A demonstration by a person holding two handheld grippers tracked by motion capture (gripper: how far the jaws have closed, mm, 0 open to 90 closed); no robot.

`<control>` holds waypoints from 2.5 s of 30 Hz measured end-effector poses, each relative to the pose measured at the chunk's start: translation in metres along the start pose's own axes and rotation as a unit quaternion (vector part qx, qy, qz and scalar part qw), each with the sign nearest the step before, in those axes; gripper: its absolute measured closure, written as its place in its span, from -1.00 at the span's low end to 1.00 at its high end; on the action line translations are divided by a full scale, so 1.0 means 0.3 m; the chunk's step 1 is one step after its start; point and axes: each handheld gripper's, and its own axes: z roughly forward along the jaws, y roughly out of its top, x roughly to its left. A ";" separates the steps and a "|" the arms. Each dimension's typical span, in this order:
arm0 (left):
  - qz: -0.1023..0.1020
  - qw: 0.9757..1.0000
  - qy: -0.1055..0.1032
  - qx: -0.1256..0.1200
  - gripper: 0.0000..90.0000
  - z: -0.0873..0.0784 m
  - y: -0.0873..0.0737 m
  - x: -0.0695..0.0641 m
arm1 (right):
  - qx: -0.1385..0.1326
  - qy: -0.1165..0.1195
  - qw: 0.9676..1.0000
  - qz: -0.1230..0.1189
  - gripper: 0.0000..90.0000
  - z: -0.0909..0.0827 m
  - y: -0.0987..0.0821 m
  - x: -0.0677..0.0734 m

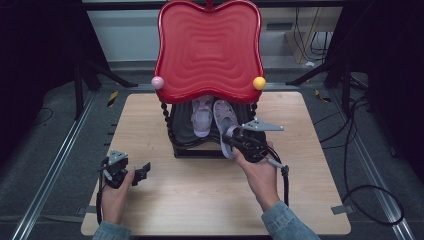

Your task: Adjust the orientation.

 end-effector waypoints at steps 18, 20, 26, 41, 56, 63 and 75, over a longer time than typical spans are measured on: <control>-0.002 1.000 -0.001 -0.002 -0.81 -0.002 0.001 0.001 | -0.047 -0.066 0.997 0.010 0.92 0.105 0.015 0.007; -0.001 1.000 -0.001 -0.002 -0.82 -0.002 0.001 0.001 | -0.051 -0.069 0.996 0.013 0.92 0.113 0.017 0.008; -0.002 1.000 -0.001 -0.003 -0.81 -0.003 0.002 0.002 | -0.059 -0.090 0.994 0.009 0.92 0.132 0.026 0.007; -0.003 1.000 -0.004 -0.002 -0.81 -0.001 0.001 -0.001 | -0.067 -0.128 0.990 0.009 0.92 0.189 0.030 -0.001; -0.004 1.000 -0.005 -0.004 -0.81 -0.003 0.002 0.000 | -0.066 -0.154 0.986 -0.003 0.92 0.240 0.033 0.002; -0.005 1.000 -0.006 -0.004 -0.81 -0.003 0.002 -0.001 | -0.066 -0.162 0.985 -0.012 0.91 0.259 0.027 0.010; -0.004 1.000 -0.007 -0.003 -0.81 -0.001 0.001 -0.004 | -0.066 -0.170 0.983 -0.022 0.88 0.298 0.015 0.024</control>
